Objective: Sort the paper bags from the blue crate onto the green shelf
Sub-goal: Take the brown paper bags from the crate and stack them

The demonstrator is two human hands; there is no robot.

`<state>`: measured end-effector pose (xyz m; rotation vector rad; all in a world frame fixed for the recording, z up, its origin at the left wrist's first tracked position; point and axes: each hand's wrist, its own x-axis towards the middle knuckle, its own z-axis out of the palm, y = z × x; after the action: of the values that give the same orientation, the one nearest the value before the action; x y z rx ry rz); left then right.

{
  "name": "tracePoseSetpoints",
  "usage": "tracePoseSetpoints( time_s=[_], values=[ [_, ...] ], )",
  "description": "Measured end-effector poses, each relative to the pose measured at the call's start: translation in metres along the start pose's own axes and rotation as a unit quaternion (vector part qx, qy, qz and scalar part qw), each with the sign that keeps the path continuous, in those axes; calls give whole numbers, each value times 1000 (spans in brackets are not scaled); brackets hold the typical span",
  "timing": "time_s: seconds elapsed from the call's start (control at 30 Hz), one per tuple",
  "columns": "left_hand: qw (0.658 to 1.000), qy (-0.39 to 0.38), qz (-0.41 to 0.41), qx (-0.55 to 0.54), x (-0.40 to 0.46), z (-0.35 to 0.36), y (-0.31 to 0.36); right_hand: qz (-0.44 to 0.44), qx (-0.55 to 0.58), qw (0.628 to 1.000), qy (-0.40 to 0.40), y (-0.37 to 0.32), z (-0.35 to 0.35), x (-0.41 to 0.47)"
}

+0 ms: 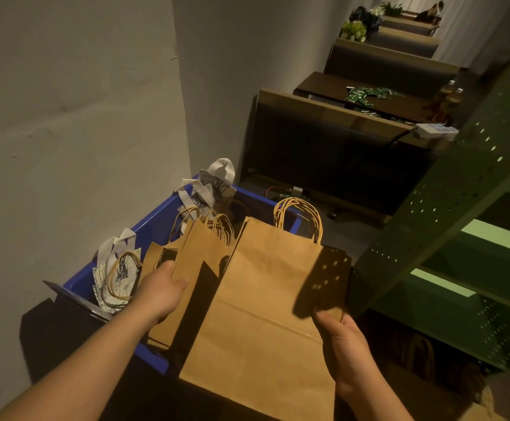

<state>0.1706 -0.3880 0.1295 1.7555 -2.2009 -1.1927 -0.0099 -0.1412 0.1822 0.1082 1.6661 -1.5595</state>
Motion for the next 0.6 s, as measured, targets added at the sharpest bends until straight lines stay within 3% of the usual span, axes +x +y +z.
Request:
tracePoseSetpoints(
  time_s=[0.2, 0.43, 0.6],
  values=[
    [998, 5, 61, -16, -17, -25, 20, -22, 27, 999, -27, -2, 3, -1],
    [984, 33, 64, -162, -39, -69, 40, -26, 71, 994, -76, -16, 8, -2],
    [966, 14, 107, -235, -49, -87, 53, -30, 68, 995, -61, -32, 15, -7]
  ],
)
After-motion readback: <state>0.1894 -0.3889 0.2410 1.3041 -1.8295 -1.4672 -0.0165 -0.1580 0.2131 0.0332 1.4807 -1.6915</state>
